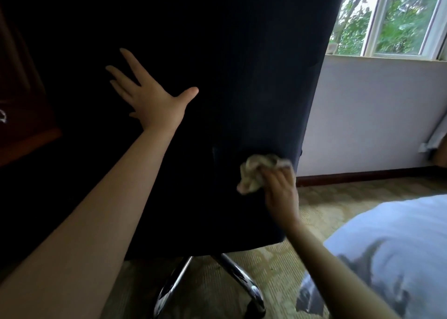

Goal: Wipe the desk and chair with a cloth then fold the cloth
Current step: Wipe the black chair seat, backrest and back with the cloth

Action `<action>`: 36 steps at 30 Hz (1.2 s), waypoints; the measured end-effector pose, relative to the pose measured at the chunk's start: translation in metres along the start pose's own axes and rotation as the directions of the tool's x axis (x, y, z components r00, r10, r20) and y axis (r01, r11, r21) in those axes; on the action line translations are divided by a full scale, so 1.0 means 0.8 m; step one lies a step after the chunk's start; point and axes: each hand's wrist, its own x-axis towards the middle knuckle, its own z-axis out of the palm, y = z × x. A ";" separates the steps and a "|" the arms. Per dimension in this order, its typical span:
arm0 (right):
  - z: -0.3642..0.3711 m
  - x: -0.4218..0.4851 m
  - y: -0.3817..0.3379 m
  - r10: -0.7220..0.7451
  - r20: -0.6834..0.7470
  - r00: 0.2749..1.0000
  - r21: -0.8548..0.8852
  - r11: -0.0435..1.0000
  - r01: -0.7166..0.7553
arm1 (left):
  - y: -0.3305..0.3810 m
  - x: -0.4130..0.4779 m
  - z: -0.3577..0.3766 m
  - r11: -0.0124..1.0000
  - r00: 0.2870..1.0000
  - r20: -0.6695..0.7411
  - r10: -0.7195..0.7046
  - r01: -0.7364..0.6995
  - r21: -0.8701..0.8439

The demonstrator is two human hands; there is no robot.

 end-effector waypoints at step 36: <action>0.017 -0.111 0.000 -0.109 0.222 0.969 -0.084 0.988 0.130 | -0.014 0.012 -0.004 1.000 0.999 0.038 -0.007 0.006 0.028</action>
